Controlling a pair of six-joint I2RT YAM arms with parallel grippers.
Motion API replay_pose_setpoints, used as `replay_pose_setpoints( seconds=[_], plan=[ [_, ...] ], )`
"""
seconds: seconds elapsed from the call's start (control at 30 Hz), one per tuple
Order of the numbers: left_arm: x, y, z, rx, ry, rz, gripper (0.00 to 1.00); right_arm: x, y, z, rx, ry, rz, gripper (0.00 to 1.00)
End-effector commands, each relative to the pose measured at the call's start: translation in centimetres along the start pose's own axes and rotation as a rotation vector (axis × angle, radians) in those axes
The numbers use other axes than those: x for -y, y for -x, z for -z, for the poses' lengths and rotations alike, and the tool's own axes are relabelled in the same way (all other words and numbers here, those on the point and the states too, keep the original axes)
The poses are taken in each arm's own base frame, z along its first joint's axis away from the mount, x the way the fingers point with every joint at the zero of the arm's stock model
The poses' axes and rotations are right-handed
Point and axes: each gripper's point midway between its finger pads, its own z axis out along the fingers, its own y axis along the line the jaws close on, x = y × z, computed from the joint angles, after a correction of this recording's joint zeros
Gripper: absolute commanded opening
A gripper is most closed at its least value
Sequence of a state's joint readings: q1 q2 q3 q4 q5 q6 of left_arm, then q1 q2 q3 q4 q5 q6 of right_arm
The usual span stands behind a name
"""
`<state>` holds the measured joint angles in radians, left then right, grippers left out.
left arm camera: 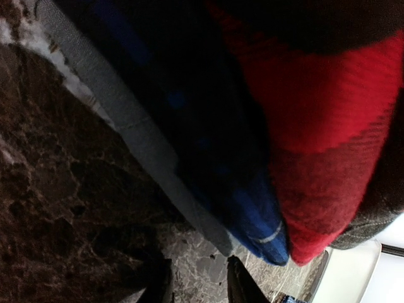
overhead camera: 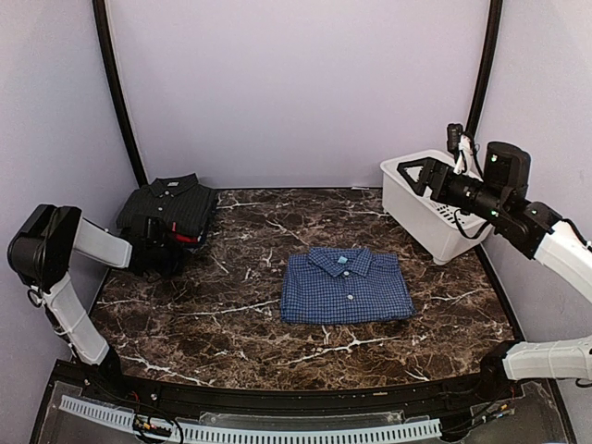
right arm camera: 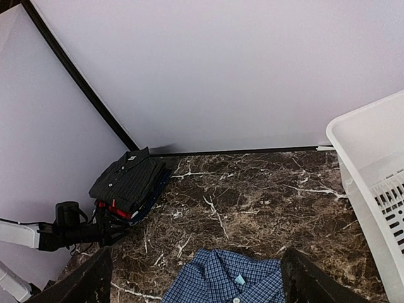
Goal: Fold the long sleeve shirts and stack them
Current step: Move the square-folded shirt to the center of the board.
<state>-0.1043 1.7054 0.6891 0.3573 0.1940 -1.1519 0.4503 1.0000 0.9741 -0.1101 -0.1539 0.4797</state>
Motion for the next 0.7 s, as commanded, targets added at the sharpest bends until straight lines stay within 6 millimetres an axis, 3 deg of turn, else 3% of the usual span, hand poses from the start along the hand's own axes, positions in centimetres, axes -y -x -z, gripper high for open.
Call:
replay_pose_setpoints(
  seconds=[0.0,0.4,0.47,0.6,0.67],
  plan=[
    [0.7,0.9,-0.5,0.031,-0.029,0.013,0.28,-0.4,1.6,0.7,0.050,-0.003,0.011,0.89],
    [0.2,1.1,-1.9,0.035,-0.024,0.006,0.26,0.0,1.2,0.3,0.036,-0.011,0.011,0.89],
    [0.0,1.1,-2.2,0.033,-0.016,0.000,0.21,-0.1,1.2,0.1,0.033,-0.008,0.012,0.89],
    [0.0,0.7,-2.4,0.009,-0.021,-0.010,0.01,-0.1,1.1,0.0,0.030,-0.007,0.013,0.89],
    [0.2,0.4,-2.2,-0.003,-0.027,-0.015,0.00,0.0,1.1,0.0,0.029,-0.011,0.016,0.89]
  ],
)
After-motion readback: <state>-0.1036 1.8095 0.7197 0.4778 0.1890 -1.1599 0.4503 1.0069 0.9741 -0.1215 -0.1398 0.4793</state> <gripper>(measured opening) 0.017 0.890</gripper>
